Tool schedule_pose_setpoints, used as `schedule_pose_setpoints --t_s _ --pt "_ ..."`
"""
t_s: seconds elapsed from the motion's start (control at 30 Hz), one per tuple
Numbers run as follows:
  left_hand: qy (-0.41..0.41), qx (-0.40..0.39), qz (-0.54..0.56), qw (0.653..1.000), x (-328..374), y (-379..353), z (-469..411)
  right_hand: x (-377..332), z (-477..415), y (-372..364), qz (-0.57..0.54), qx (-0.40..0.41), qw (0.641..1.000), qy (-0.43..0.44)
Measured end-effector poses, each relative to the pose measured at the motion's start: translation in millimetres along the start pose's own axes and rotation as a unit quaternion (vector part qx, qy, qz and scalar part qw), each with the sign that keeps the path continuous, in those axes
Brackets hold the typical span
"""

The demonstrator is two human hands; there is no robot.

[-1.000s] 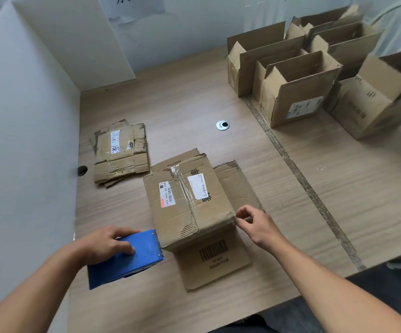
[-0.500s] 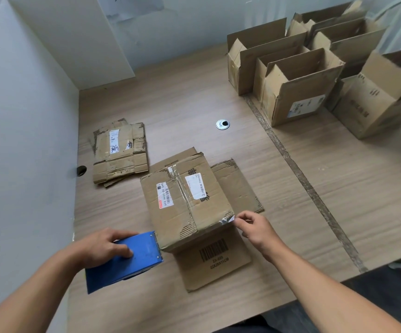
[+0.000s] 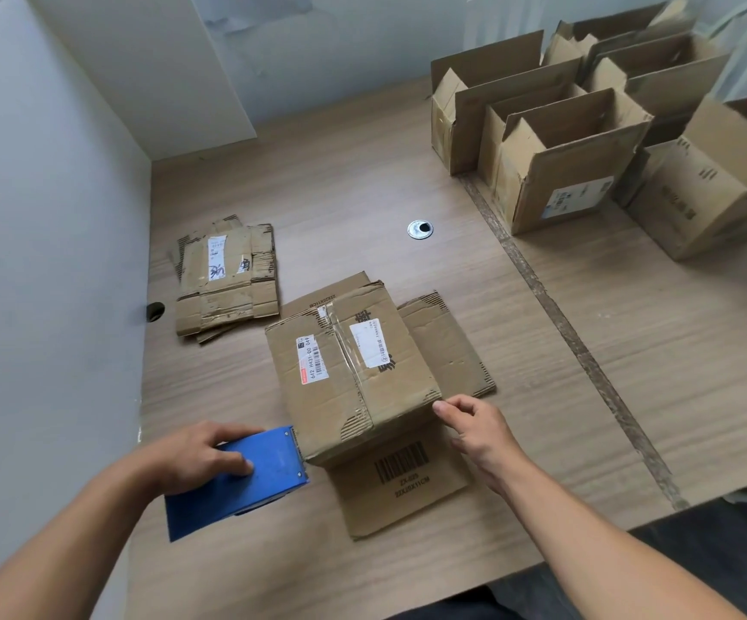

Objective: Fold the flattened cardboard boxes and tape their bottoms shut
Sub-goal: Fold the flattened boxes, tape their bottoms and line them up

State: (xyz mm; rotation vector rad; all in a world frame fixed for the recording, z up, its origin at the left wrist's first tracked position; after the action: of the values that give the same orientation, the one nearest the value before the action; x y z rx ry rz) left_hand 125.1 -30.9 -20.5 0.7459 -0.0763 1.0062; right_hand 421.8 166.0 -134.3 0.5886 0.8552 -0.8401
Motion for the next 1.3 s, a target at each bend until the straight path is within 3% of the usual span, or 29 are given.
schedule_pose_setpoints --t_s 0.13,0.27,0.37,0.5,0.53,0.6,0.73,0.97,1.17,1.3 --pt "0.002 0.001 0.001 1.000 4 -2 1 -10 -3 11 0.133 0.065 0.988 0.040" --pt "-0.001 -0.006 0.030 1.000 5 -6 4 -47 -3 12 0.310 0.067 0.937 0.148" --pt "0.000 -0.006 0.043 0.999 0 -9 5 -87 9 -15 0.498 0.026 0.818 0.286" --pt "-0.007 0.009 0.058 0.998 -4 -11 8 -106 36 -90 0.601 -0.072 0.629 0.487" --pt "-0.007 0.013 0.060 0.998 -6 -11 9 -102 38 -107 0.616 -0.094 0.593 0.509" --pt "-0.009 0.022 0.072 0.997 -9 -12 9 -91 34 -131 0.649 -0.132 0.555 0.504" --pt "-0.021 0.027 0.111 0.993 -11 -17 12 -76 21 -142 0.698 -0.121 0.526 0.471" --pt "-0.036 0.009 0.155 0.987 -32 -20 13 -77 19 -139 0.695 -0.092 0.544 0.461" --pt "-0.078 -0.021 0.206 0.975 -48 -16 26 -77 21 -137 0.701 -0.080 0.529 0.471" --pt "-0.044 -0.034 0.218 0.974 -76 -13 30 -79 21 -138 0.708 -0.074 0.526 0.464"
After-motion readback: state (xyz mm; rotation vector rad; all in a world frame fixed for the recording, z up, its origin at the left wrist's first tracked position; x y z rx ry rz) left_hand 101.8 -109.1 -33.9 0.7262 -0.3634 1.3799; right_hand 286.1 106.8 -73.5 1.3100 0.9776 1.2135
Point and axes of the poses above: each hand's wrist, its own z-axis away from the middle knuckle, its own y-axis out of the back of the hand, x = y × z, the point moved 8 cm from there along -z, towards the middle knuckle, and after that the axes turned 10 degrees about z, right-handed, at the moved point
